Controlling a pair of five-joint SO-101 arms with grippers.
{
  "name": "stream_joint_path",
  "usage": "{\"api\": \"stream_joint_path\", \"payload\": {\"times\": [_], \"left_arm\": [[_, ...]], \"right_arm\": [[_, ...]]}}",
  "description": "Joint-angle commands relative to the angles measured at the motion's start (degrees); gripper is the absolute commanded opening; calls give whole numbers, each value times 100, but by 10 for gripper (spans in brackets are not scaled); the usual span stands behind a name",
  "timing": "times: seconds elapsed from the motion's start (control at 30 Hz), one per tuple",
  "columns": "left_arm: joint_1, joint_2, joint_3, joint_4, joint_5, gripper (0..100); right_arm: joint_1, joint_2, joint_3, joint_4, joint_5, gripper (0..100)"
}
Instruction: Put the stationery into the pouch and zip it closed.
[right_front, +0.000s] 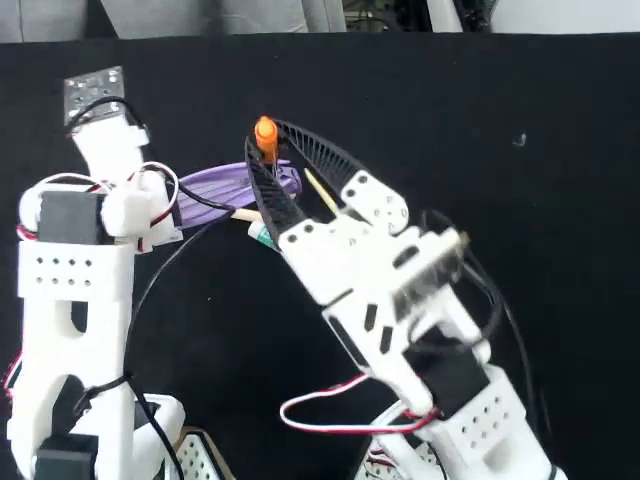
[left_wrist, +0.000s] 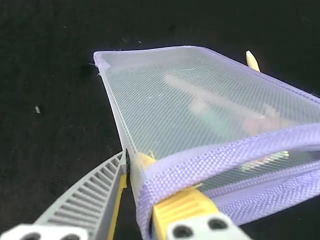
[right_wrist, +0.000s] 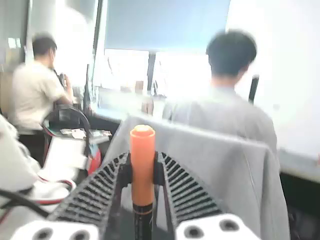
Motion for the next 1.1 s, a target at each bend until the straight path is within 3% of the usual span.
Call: {"api": "stream_joint_path", "payload": {"times": [0.0, 0.3, 0.77, 1.07], "left_arm": [[136, -9, -22, -114, 53, 30], [145, -9, -40, -114, 53, 30], [127, -18, -40, -105, 53, 30], [101, -62, -40, -105, 53, 30]], "right_arm": [[-325, -637, 488, -738, -9, 11], [-624, -716, 1921, -2892, 686, 11], [-475, 1226, 2246, -4747, 721, 11], [-220, 2624, 2246, -5363, 677, 16]]}}
